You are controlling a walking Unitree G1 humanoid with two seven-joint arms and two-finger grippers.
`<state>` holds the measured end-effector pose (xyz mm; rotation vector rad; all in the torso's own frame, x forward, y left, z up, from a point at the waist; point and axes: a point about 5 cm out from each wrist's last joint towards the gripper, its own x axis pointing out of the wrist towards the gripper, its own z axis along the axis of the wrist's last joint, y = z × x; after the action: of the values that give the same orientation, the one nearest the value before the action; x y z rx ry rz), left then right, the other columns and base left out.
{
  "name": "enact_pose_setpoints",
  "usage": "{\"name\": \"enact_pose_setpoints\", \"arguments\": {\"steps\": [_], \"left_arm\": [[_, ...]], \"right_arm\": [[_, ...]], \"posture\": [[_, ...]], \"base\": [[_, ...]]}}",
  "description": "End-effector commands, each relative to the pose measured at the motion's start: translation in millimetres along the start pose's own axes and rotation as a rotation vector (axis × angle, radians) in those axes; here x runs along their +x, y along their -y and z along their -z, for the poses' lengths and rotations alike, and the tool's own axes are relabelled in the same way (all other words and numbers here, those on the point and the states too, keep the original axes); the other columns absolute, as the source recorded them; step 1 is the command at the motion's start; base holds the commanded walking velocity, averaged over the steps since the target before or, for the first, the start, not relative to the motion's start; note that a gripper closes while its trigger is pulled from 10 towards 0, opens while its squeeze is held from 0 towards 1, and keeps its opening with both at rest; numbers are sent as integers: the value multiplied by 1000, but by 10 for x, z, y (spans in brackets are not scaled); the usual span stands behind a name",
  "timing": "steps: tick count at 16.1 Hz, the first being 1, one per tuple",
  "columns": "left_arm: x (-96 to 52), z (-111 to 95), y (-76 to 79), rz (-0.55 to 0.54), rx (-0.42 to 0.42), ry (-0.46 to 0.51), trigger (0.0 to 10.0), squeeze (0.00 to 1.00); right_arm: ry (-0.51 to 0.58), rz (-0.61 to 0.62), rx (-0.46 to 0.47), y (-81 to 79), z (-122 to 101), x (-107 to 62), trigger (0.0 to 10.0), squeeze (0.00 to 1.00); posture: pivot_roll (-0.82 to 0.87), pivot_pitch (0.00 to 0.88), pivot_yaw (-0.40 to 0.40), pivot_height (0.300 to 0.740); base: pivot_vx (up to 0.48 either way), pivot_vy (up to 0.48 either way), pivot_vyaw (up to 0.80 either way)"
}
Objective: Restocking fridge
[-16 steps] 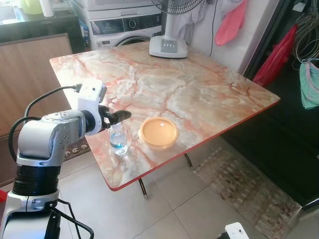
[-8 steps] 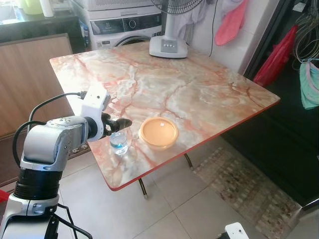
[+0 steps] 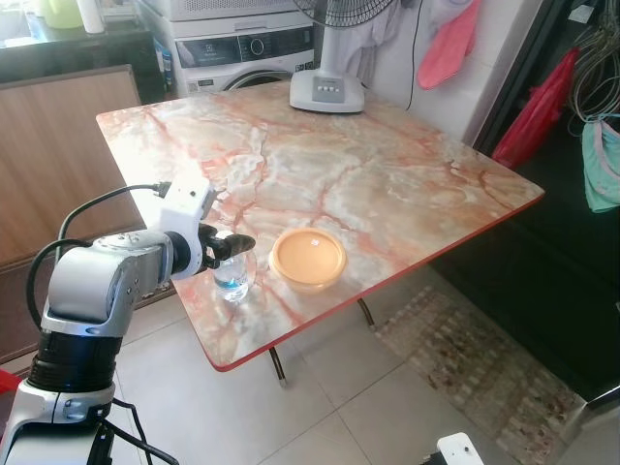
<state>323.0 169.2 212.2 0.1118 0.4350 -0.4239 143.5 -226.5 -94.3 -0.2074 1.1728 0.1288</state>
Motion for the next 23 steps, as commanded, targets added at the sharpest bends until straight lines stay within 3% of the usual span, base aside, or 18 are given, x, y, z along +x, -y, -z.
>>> {"name": "enact_pose_setpoints", "arguments": {"steps": [1, 14, 16, 18, 19, 20, 22, 23], "left_arm": [[5, 25, 16, 3, 12, -5, 0, 0], [-15, 8, -41, -48, 35, 9, 0, 0], [-39, -79, -86, -121, 102, 71, 0, 0], [-91, -174, -114, -170, 80, 168, 0, 0], [-127, -202, -147, -218, 71, 216, 1059, 0], [-164, -185, -177, -263, 81, 249, 10000, 0], [-207, -148, -203, -312, 89, 286, 10000, 0], [-287, -133, -247, -379, 76, 352, 10000, 0]], "right_arm": [[-6, 6, 3, 32, 5, -6, 10000, 0], [-4, 0, 4, 23, -1, -5, 10000, 0], [-2, 0, 8, 25, -4, -5, 10000, 0], [0, 2, 12, 28, -3, -5, 10000, 0], [0, 3, 15, 28, -2, -5, 10000, 0], [2, 6, 21, 30, -2, -6, 10000, 0], [4, 10, 29, 33, -1, -6, 10000, 0], [4, 6, 32, 35, 1, -7, 10000, 0]], "posture": [[197, 0, -95, 740], [201, 0, -94, 740], [203, 0, -98, 740], [200, 0, -97, 740], [199, 0, -96, 740], [199, 0, -95, 740], [198, 0, -95, 740], [199, 0, -101, 740]], "base": [[0, 0, 0], [0, 0, 0], [0, 0, 0], [0, 0, 0], [0, 0, 0], [0, 0, 0], [0, 0, 0], [0, 0, 0]]}}
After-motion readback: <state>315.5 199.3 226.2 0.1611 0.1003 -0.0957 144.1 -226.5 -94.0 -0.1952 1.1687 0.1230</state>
